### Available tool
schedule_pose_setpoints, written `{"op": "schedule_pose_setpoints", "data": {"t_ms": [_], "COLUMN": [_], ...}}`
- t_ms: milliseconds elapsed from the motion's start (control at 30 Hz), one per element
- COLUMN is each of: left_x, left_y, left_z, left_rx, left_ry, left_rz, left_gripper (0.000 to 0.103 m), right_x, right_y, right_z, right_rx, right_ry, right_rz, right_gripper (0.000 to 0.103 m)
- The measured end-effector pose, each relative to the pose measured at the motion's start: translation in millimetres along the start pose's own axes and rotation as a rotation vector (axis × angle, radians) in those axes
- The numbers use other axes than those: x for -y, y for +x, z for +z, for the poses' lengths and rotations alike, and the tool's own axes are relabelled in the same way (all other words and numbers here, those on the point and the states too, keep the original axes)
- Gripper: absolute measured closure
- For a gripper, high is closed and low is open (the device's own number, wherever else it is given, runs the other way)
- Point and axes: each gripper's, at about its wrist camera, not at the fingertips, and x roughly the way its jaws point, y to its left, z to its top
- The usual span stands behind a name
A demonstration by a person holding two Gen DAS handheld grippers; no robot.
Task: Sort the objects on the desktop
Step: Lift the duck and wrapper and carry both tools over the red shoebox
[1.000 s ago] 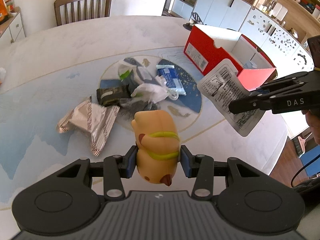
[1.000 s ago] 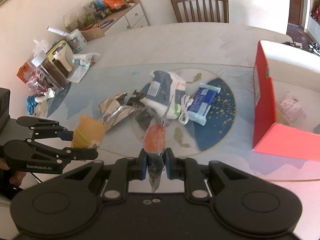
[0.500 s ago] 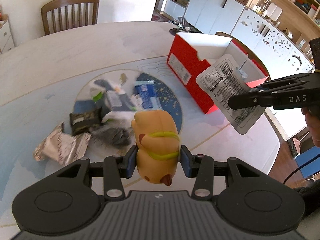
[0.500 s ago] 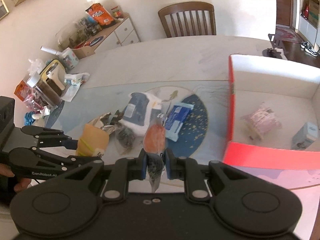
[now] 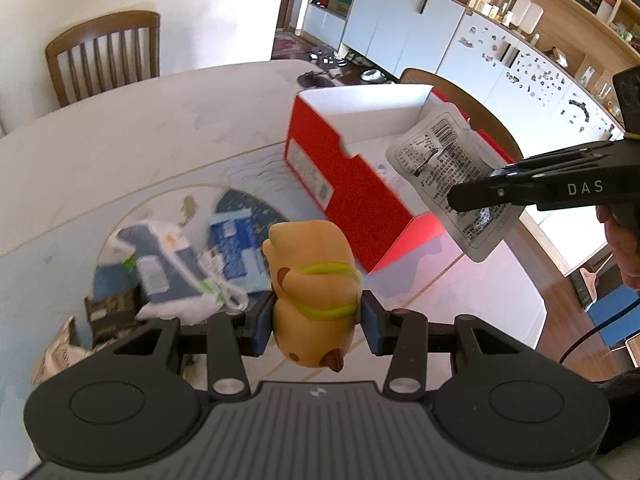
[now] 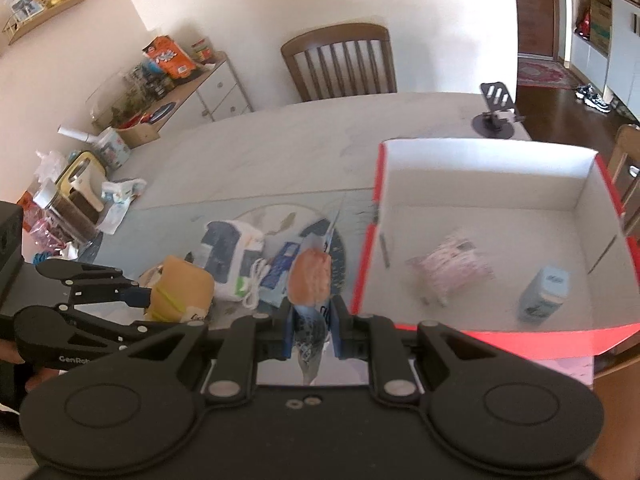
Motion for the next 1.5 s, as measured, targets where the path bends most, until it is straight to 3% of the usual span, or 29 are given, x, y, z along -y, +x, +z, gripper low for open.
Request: {"op": "schedule_pose_setpoints", "data": {"t_ms": [933,1200,1500], "left_x": [91,98,105], "left_y": [57,82,112], "left_z": [90,113,128], "left_rx": [-0.014,-0.057,-0.121], "left_ry": [0.2,0.217,0.246], "left_rz": [-0.045,-0.079,-0.066], "left_gripper": [0.06,0.06,0.06], "right_x": [93,113,141], "right_y": [-23,-10,6], "right_z": [28,35,41], "right_rx": [0.079,0.063,0.037], "right_ry": [0.112,0.15,0.222], "right_rz": [-0.132,-0.17,-0.205], "right_gripper": [0.086,0.086,0.086]}}
